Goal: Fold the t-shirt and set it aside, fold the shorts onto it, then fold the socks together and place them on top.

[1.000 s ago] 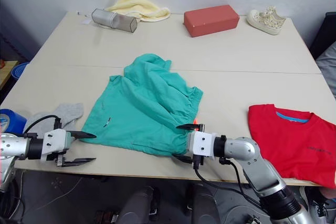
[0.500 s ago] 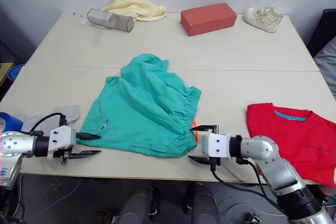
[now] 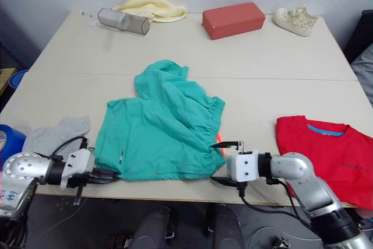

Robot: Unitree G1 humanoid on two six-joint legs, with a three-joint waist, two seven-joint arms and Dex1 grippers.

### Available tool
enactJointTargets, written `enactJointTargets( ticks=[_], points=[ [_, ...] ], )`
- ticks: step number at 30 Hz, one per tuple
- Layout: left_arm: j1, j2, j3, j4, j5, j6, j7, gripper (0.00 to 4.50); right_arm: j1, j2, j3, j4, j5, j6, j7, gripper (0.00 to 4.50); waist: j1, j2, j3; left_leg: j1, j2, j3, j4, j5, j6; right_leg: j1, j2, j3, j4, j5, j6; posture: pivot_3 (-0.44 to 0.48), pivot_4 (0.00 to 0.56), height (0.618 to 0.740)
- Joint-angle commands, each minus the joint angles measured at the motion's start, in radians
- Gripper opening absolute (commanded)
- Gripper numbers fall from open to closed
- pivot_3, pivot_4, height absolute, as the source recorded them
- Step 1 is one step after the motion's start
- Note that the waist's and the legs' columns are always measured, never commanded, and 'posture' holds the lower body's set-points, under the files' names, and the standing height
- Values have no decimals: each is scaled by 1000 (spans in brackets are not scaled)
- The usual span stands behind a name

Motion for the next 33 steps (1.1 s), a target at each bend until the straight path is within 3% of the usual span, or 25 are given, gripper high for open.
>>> enactJointTargets(
  ticks=[1,10,16,28,33],
  points=[
    [4,5,23,-60,-22,35,20,0,18,-16,-38,-20,39,-27,11,3252,0,0,0,0,0,0,0,0,0,0,0,0,0,0,0,0,150,740],
    [15,11,41,-24,6,-6,26,0,15,-2,-22,25,-15,-57,-11,39,-1,0,0,1,2,2,1,0,-1,0,2,1,0,0,-1,0,150,740],
    [82,24,55,-109,-71,56,-23,0,78,-55,-66,2,76,-70,63,39,-1,0,0,1,1,2,0,-1,-1,-1,2,2,0,0,-1,0,150,740],
    [230,107,37,-345,-187,277,-71,0,384,-221,-234,-83,343,1,282,39,0,-2,1,2,2,2,2,-3,0,1,2,4,-1,-1,0,0,150,740],
    [97,88,36,-262,-169,311,-20,0,328,-203,-263,-144,428,144,234,39,3,-1,2,2,3,3,2,-2,0,1,4,5,-2,-3,0,0,150,740]
  ],
)
